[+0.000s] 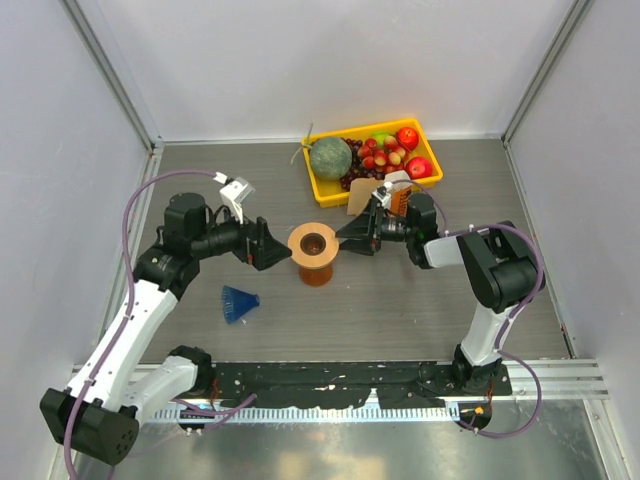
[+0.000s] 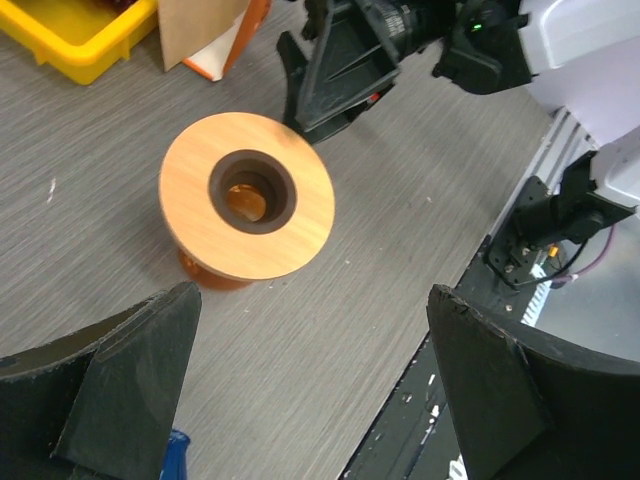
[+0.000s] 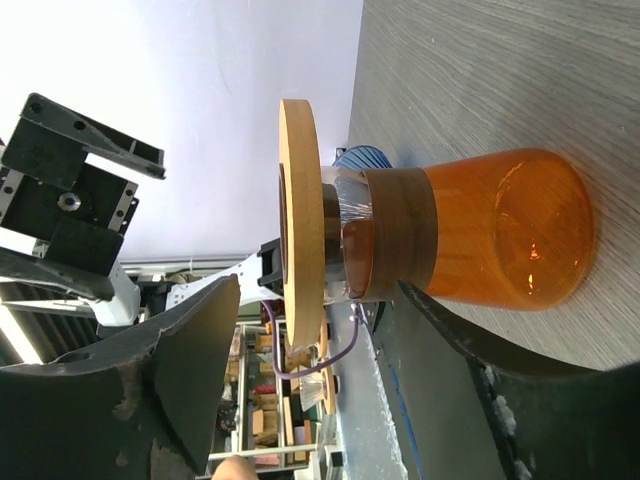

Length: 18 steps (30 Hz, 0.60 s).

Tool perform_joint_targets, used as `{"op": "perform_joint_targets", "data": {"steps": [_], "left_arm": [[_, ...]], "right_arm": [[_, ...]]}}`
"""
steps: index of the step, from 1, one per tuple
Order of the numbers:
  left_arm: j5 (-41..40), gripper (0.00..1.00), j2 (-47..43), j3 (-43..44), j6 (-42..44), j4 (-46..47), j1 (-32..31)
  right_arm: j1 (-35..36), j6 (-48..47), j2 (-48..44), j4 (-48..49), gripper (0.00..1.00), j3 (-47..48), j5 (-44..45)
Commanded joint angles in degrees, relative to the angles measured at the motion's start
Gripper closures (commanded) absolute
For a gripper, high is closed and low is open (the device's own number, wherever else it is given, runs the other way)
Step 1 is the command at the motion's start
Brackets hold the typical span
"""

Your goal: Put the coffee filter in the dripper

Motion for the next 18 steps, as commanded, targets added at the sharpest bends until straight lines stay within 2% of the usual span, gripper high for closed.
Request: {"op": "perform_joint_targets", "data": {"steps": [1,3,7,11,13,14,15,16,17,18], "left_arm": [[0.7,0.00,2.2,1.8,6.1,-2.3,2.6],[3.8,0.00,4.0,3.0,12.0,-5.4,5.0],[10.0,0.00,7.3,4.8,21.2,-8.8,11.3],[14.4,0.03,8.8,3.6,25.5,-7.7,15.2],[13.6,0.04,9.4,5.4,34.5,-12.8,15.2],[12.3,0.05,9.7,6.7,38.8,-16.9,15.3],[11.4,0.06,10.2,8.2,42.6,-20.6,15.5],[11.4,0.07,10.6,9.0,47.1,-24.8,15.9],[11.2,0.07,10.5,9.0,50.0,-27.7,16.5],[11.0,0.07,9.9,8.4,52.6,-29.3,17.3]], "right_arm": [[-0.8,-1.6,-4.1,0.6,0.28,1.1,-0.6],[-1.3,-1.9,-5.3,0.4,0.10,0.7,-0.6],[-2.6,-5.7,-8.7,-4.0,0.04,-0.1,-1.5],[-5.4,-16.6,-12.7,-16.7,0.02,0.7,-2.7],[-6.7,-26.2,-15.0,-28.5,0.01,3.0,-2.7],[-7.0,-34.4,-16.6,-38.3,0.01,4.1,-2.6],[-7.7,-39.2,-17.5,-43.8,0.01,6.0,-1.9],[-7.9,-46.9,-19.0,-52.9,0.01,7.3,-1.3],[-8.4,-54.4,-19.8,-57.9,0.01,9.4,-0.4],[-8.6,-57.6,-21.2,-63.8,0.01,10.0,0.0]]}}
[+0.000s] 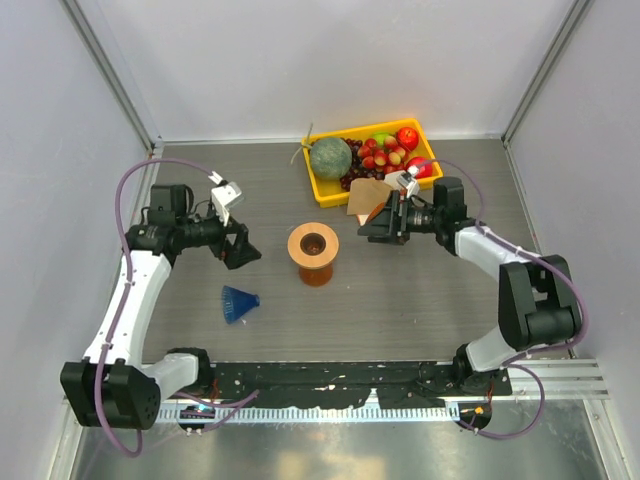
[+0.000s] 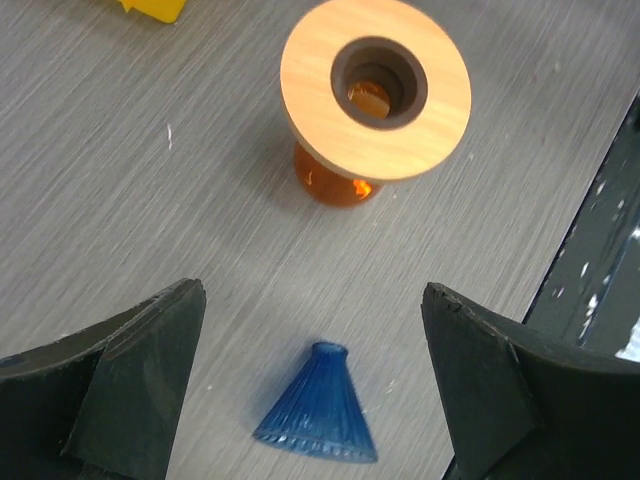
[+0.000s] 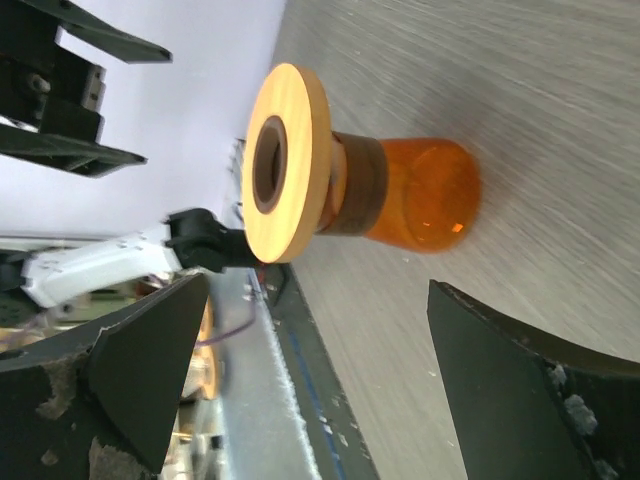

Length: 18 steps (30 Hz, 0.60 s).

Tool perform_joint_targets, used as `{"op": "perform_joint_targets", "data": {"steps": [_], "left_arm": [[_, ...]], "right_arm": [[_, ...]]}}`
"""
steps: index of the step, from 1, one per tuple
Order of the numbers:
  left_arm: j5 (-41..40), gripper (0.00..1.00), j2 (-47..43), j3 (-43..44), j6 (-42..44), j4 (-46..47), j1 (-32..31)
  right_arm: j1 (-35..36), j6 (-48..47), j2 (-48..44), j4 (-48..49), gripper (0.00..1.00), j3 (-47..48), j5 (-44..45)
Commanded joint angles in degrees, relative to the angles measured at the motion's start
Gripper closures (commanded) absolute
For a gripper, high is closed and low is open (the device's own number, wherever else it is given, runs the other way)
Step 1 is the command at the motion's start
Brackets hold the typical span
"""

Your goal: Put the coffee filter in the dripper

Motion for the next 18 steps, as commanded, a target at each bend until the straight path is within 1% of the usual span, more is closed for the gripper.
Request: {"op": "perform_joint_targets", "data": {"steps": [1,2,3,4,8,10,14,17,18], "left_arm": [[0.9,0.07,-1.2,1.9,20.2,-13.6,2.4],[0.0,0.07,-2.3,0.6,22.5,-14.8,2.7],[-0.7,0.07,-3.3,-0.7,25.3,-15.5,2.7],[-1.3,0.07,-4.4,-2.0,27.3,-15.5,2.7],[-2.0,0.06,-7.7,-7.3,33.4,-13.3,2.7],[-2.8,0.07,-7.7,-9.0,39.5,-14.8,2.7],[-9.3,0.08,-6.1,-9.7,51.2,-18.8,2.7],[-12.5,0.09,-4.8,-10.0,56.6,-19.9,2.8],[-13.0,0.09,-4.8,-10.5,58.8,-19.7,4.8]], "right_arm": [[-1.2,-32.6,-6.4,-31.5,0.01,7.5,2.2],[-1.3,-35.3,-7.6,-36.5,0.00,8.0,3.0],[-1.3,-39.0,-8.0,-38.1,0.01,8.6,4.2],[-1.3,-40.0,-9.1,-40.6,0.01,8.6,4.7],[-1.3,-45.6,-11.6,-45.5,0.00,8.0,6.5],[-1.3,-48.4,-12.3,-48.3,0.01,8.1,7.2],[-1.2,-51.6,-13.6,-51.6,0.01,7.5,7.9],[-1.3,-52.0,-14.4,-51.6,0.00,6.7,7.8],[-1.3,-51.9,-14.5,-51.8,0.00,6.6,7.4]]}}
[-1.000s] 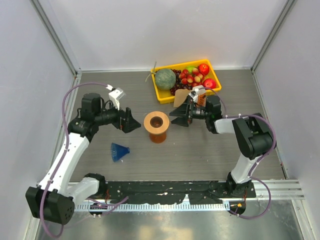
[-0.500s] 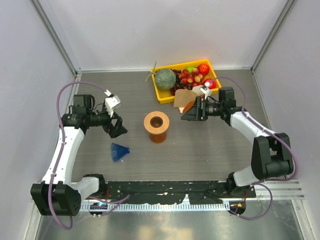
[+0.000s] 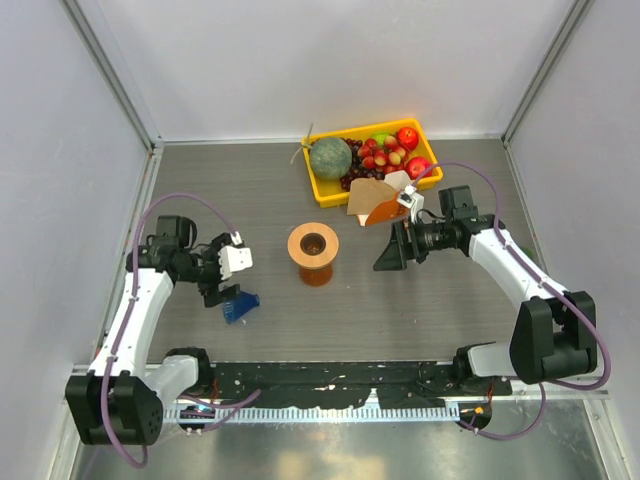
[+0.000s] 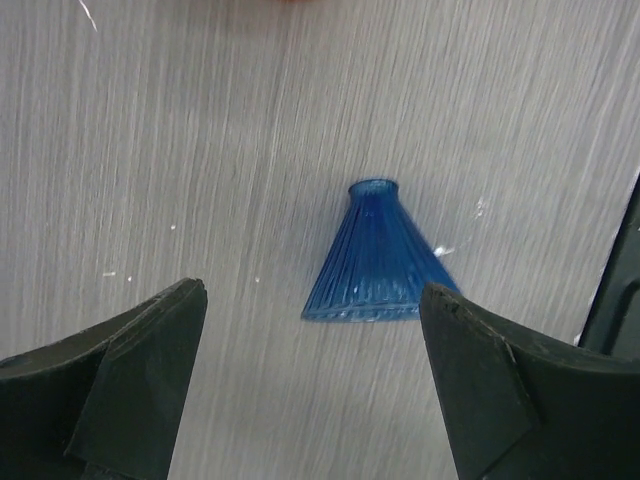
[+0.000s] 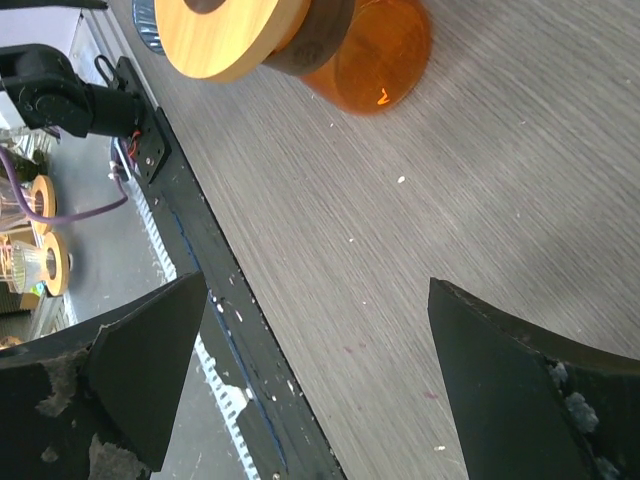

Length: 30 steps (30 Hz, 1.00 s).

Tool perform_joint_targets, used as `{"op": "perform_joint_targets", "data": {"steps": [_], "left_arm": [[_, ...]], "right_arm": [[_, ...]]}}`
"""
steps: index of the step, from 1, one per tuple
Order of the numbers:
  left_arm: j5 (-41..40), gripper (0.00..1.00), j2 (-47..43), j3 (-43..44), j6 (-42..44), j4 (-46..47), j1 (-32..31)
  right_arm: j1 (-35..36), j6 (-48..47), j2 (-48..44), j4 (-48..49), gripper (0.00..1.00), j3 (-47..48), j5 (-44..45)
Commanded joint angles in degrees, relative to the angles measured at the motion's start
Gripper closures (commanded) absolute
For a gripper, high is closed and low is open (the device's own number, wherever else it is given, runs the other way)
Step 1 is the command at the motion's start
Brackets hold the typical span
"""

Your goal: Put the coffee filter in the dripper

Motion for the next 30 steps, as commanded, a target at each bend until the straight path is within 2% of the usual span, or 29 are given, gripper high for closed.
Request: {"op": "perform_joint_targets", "data": {"steps": [1,7,12,20,22,28,30], "left_arm": [[-5.1,0.09,0.7,-0.9,15.4,-2.3,2.8],[-7.3,0.08,-1.6,-4.7,26.0,-0.4,4.3],[-4.0,0.08,-2.3,-9.0,31.1,4.7,3.8],[-5.8,0.11,1.4,-12.7,25.7,14.5,-2.1],[-5.0,0.17,1.6,-12.8,24.3,14.9,-2.2],[-0.4,0.44,-0.5,-12.1,20.4,10.7,-2.4],[0.4,0.51,-1.5,-12.1,19.1,9.2,-2.6]], "right_arm": [[0.1,-4.0,-2.9,-3.1,0.01,0.0,-0.1],[0.1,-3.9,-2.7,-3.5,0.01,0.0,-0.6],[0.1,-3.5,-1.8,-3.4,0.01,0.6,-1.5],[0.1,-3.2,-1.0,-3.4,0.01,0.7,-1.9],[0.1,-3.2,-1.1,-3.4,0.01,0.5,-1.6],[0.1,-3.3,-0.5,-3.3,0.00,0.4,-1.8],[0.1,-3.3,-0.3,-3.3,0.00,0.4,-1.8]]}}
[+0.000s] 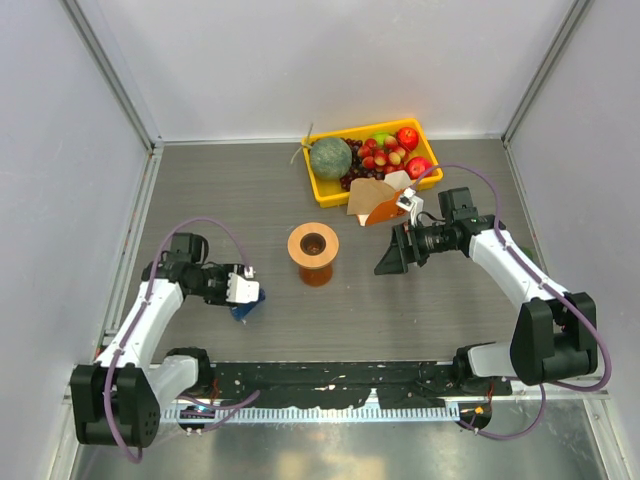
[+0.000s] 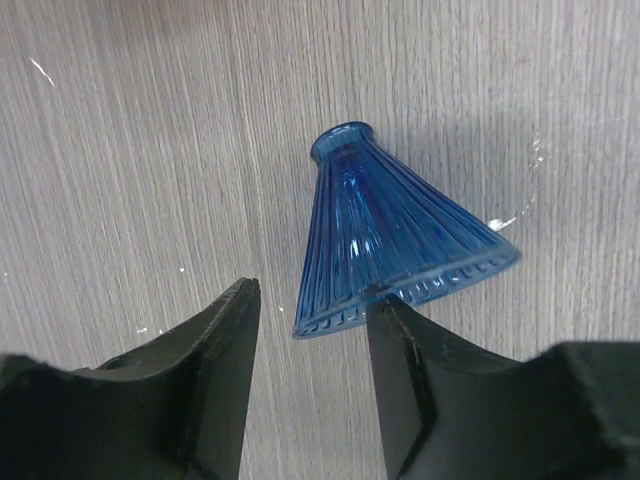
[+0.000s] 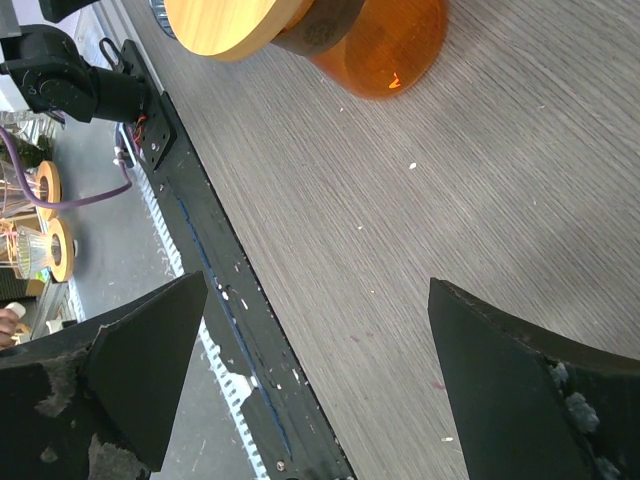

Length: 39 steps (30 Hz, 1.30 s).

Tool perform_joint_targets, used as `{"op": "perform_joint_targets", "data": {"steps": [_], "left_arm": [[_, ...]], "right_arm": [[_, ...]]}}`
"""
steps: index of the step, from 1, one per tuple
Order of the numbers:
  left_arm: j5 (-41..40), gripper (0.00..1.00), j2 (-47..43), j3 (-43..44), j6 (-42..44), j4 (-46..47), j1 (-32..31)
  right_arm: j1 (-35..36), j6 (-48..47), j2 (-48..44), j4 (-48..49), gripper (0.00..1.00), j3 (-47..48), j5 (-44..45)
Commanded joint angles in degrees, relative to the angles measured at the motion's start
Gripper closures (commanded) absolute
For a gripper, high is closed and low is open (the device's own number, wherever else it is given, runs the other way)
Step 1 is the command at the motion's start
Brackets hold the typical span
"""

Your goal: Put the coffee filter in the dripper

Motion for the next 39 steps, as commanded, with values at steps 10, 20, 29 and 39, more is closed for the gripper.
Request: {"op": "perform_joint_targets", "data": {"steps": [10,20,29,39], "left_arm": [[8.9,0.71,-4.5,-2.0,-12.2,-0.4,-0.6],[9.6,0.93,-6.2,-3.4,-22.7,4.4,-0.9],[8.8,1.00,-13.2,12.0,-37.5,-12.2,-1.1],[6.7,1.00,2.3,46.1,-68.4,-33.0,-1.7]], "right_arm": [[0.0,-0.2,1.8,0.6,0.00,0.8,-1.8],[0.1,-0.1,2.0,0.6,0.03,0.8,-1.5],[0.1,-0.1,1.2,-0.3,0.04,1.1,-2.1],[0.0,0.9,-4.6,-0.4,0.06,4.0,3.7]]}}
